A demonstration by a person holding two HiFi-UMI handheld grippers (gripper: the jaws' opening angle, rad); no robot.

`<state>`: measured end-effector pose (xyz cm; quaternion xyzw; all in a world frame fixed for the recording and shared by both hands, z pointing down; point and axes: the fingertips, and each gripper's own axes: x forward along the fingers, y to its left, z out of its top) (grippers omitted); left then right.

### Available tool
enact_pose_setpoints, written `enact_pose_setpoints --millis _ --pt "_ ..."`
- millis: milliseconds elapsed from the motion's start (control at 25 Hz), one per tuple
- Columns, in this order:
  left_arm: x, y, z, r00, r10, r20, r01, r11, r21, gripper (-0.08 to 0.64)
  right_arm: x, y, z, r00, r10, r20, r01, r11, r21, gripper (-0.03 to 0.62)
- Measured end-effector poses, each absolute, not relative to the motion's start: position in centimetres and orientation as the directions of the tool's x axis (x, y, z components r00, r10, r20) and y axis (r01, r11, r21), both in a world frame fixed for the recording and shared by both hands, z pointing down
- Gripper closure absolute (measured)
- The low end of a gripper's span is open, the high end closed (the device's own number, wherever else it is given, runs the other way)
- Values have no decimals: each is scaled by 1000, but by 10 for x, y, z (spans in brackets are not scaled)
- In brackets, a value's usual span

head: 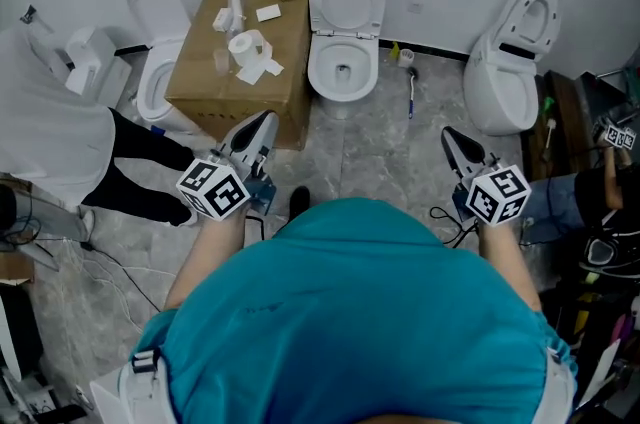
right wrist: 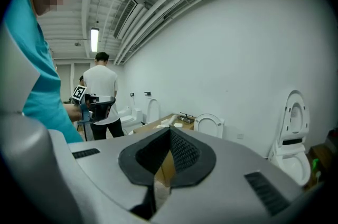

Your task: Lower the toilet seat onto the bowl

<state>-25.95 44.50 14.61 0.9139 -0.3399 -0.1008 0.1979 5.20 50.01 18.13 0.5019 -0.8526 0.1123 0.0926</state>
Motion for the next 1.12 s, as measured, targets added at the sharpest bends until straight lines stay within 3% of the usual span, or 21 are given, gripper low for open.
enact_pose_setpoints --millis 600,1120 --pt "-336 195 144 869 -494 -33 -435 -794 425 558 -51 280 154 -349 -903 251 -937 341 -76 600" --pt "-283 110 172 841 -540 18 -493 -752 437 560 17 177 192 -382 -883 273 -924 359 -131 600"
